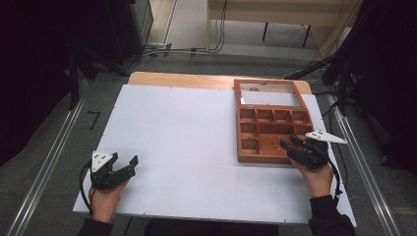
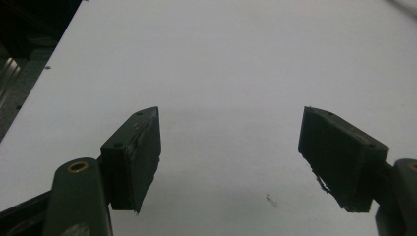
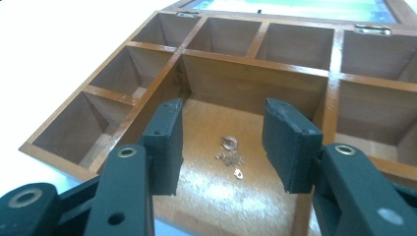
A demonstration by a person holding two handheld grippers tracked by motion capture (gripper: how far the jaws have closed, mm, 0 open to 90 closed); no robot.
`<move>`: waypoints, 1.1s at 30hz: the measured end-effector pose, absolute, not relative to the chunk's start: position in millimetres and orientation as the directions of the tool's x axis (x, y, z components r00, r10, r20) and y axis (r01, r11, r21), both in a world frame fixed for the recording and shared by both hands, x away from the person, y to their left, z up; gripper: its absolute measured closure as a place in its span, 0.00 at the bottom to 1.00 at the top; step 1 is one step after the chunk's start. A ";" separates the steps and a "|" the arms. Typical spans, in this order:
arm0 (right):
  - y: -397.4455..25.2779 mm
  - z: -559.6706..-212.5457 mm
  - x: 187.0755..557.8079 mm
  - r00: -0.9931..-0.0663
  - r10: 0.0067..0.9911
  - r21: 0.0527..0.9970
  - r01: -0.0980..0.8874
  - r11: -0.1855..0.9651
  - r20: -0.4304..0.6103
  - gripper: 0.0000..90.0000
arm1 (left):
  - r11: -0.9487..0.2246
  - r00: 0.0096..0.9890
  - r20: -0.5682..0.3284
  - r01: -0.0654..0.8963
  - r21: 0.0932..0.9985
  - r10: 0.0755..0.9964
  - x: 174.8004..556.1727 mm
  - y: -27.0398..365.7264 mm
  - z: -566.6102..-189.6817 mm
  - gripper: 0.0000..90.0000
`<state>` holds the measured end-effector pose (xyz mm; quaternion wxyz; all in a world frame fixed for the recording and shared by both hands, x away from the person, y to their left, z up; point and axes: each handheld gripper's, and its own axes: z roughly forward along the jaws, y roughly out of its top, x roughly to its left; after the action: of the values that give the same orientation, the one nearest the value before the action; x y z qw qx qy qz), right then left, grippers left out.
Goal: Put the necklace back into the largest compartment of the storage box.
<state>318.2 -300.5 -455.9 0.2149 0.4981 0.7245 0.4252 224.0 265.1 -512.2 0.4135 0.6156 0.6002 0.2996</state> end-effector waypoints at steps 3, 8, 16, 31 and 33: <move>-303.2 -456.6 316.3 -0.407 0.906 0.832 0.538 0.135 0.116 0.52 | 0.061 0.099 -0.125 0.491 0.869 0.987 223.5 265.0 -511.7 0.27; -308.3 -457.9 309.4 -0.402 0.907 0.833 0.538 0.128 0.121 0.51 | 0.065 0.100 -0.129 0.489 0.870 0.987 223.3 266.4 -511.5 0.27; -315.6 -459.7 297.0 -0.401 0.908 0.834 0.537 0.126 0.120 0.48 | 0.066 0.099 -0.130 0.486 0.871 0.987 222.9 266.3 -511.0 0.27; -334.0 -465.2 272.4 -0.382 0.916 0.840 0.531 0.110 0.121 0.46 | 0.066 0.098 -0.129 0.485 0.872 0.987 222.9 266.1 -511.0 0.27; -336.5 -466.2 268.9 -0.379 0.918 0.840 0.531 0.111 0.118 0.46 | 0.065 0.098 -0.128 0.486 0.872 0.987 222.9 266.0 -511.0 0.27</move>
<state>268.9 -336.5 -466.2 0.2251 0.5098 0.7107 0.4294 222.9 266.0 -511.0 0.4151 0.6137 0.6000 0.3016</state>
